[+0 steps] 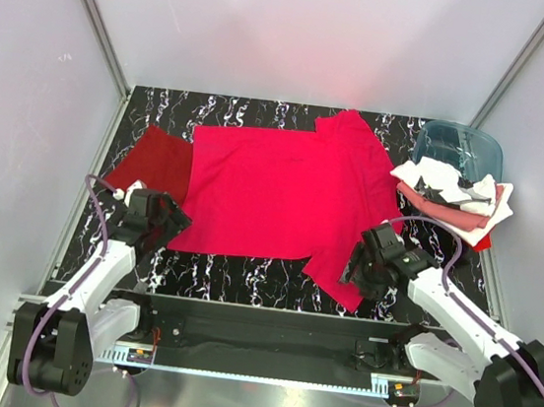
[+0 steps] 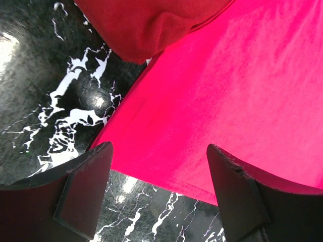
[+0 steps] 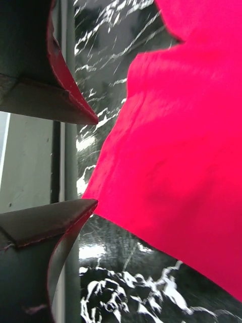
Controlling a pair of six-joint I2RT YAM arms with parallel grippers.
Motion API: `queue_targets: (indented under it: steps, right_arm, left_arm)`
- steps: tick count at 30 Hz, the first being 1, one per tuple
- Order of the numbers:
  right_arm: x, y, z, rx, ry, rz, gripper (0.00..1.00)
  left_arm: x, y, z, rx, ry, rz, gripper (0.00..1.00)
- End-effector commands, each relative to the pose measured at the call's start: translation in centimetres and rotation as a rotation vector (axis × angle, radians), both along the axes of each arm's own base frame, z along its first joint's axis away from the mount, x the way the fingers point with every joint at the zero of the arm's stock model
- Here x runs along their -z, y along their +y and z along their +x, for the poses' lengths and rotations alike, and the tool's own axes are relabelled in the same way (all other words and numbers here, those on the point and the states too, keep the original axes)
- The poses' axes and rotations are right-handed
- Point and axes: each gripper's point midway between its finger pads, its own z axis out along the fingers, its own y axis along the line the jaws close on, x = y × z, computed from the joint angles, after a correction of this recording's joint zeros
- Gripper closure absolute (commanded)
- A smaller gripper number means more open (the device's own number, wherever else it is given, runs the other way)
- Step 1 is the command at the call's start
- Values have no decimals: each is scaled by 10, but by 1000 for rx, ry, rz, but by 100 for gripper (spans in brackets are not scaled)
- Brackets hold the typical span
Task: Fold and stack the t-shirts
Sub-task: Fold the tshirt
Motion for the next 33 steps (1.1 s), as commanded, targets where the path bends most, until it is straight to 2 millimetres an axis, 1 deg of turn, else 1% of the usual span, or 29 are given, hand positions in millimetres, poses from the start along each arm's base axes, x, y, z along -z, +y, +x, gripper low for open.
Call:
queue_targets:
  steps: [1,3,4,7,8,9,11,13,17,21,25,26,28,29,30,32,33]
  right_arm:
    - [4,5,-14,-16,85,1,32]
    - [7,7,-14,-13,99,-19,27]
    - [8,6,-13,-11,102,-34,26]
    - [16,10,-17,-41,149,-72,25]
    - [19,8,-15,-43,149,-101,25]
    - [22,10,-16,-58,166,-118,25]
    - [26,9,-18,-55,190,-156,26]
    - [27,10,-17,-56,187,-170,28]
    - [31,10,-17,-66,189,-196,35]
    - [35,10,-17,-64,206,-239,37]
    - [36,11,-16,-66,213,-250,45]
    - [35,11,-15,-66,203,-245,49]
    - [33,11,-14,-64,185,-234,56]
    - [30,12,-13,-65,169,-222,62]
    - [27,13,-11,-64,156,-216,72]
    - [18,12,-4,-70,115,-221,79]
    - [5,15,5,-79,72,-220,84]
  left_arm:
    - [-17,-12,16,41,-62,-44,19]
    - [-17,-13,16,45,-62,-48,19]
    - [-18,-13,15,48,-63,-50,19]
    - [-19,-13,16,51,-71,-50,18]
    - [-19,-13,16,49,-72,-51,18]
    - [-17,-14,15,48,-67,-54,18]
    - [-18,-15,15,51,-72,-60,18]
    - [-18,-16,15,57,-70,-66,18]
    - [-19,-15,15,52,-74,-62,18]
    - [-19,-16,14,54,-75,-69,18]
    - [-19,-16,14,54,-74,-67,19]
    - [-19,-16,14,55,-74,-68,19]
    - [-20,-16,14,54,-77,-69,19]
    - [-20,-16,15,54,-79,-69,19]
    - [-18,-17,14,57,-74,-72,19]
    - [-18,-17,14,55,-75,-72,20]
    - [-19,-17,14,55,-78,-75,20]
